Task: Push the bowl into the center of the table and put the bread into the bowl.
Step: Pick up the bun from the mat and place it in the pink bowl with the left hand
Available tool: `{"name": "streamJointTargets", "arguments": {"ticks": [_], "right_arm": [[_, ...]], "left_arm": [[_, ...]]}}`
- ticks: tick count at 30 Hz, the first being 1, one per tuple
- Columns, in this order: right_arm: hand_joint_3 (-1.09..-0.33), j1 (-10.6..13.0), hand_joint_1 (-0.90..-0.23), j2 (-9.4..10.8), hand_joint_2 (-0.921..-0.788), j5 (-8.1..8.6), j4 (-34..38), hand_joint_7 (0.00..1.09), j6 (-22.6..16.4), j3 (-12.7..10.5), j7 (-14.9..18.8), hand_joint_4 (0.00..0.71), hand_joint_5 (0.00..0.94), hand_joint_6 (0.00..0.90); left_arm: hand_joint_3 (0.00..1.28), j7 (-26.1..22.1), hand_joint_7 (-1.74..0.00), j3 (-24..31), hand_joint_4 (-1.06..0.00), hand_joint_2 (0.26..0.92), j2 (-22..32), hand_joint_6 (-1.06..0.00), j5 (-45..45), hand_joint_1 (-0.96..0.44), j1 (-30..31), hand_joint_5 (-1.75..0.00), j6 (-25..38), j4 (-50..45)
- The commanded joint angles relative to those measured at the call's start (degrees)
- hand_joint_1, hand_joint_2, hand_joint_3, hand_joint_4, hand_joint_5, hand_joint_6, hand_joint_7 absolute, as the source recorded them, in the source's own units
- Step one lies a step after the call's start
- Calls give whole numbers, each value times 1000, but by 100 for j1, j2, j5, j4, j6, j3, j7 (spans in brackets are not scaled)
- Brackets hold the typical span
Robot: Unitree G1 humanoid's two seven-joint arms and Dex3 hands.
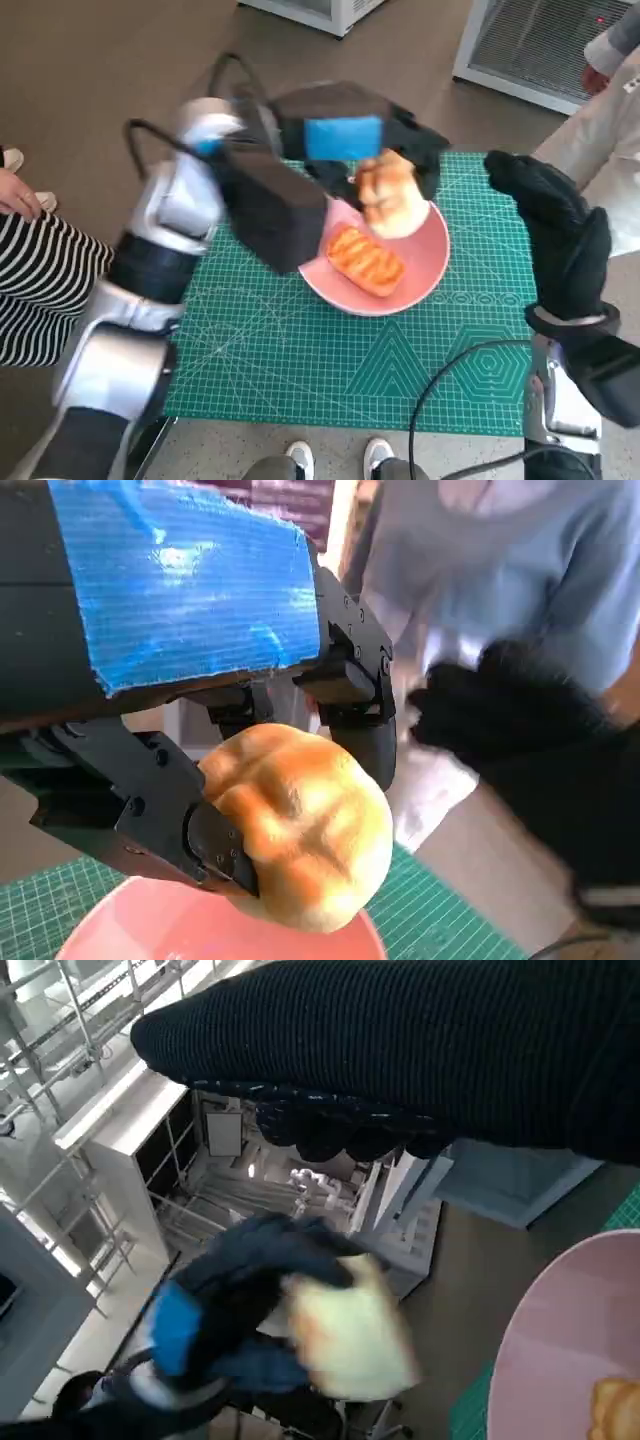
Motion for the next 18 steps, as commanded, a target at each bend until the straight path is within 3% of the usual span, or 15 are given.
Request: {"name": "streamJointTargets", "arguments": {"ticks": [1,4,6,7,9,12,15,18], "right_arm": [[-689,183,-677,-8,-921,-15,-20,444,101,-47,-58,110,0,48],[-689,197,-677,5,-921,-34,-55,445,119,-58,-91,109,2,48],[-689,207,-678,12,-921,-42,-78,446,130,-57,-110,109,2,47],[-689,212,-678,16,-921,-55,-92,446,136,-57,-129,109,2,47],[-689,225,-680,21,-921,-76,-114,446,141,-58,-160,108,2,44],[-690,241,-681,29,-921,-89,-149,446,155,-49,-196,108,2,42],[-690,249,-682,35,-921,-98,-171,447,164,-38,-225,108,2,40],[-690,239,-682,36,-921,-110,-175,447,174,-30,-249,108,2,38]], "left_arm": [[61,251,-1265,-211,-719,920,-167,-617,362,0,-246,-1041,-84,382],[107,323,-1290,-405,-656,920,-278,-572,665,0,-259,-1128,179,496],[217,338,-1383,-477,-489,921,-317,-485,792,0,-258,-1294,305,529],[233,339,-1397,-530,-465,921,-344,-472,864,0,-258,-1318,353,577],[198,333,-843,-608,-365,847,-398,-381,955,-13,-242,-675,410,688],[123,424,-400,-691,-344,830,-431,-388,1075,-15,-182,-227,405,750],[80,591,-209,-769,-294,817,-432,-374,1210,-17,-100,-74,319,758],[51,891,-128,-829,-251,797,-393,-370,1349,-59,50,-24,161,711]]}}
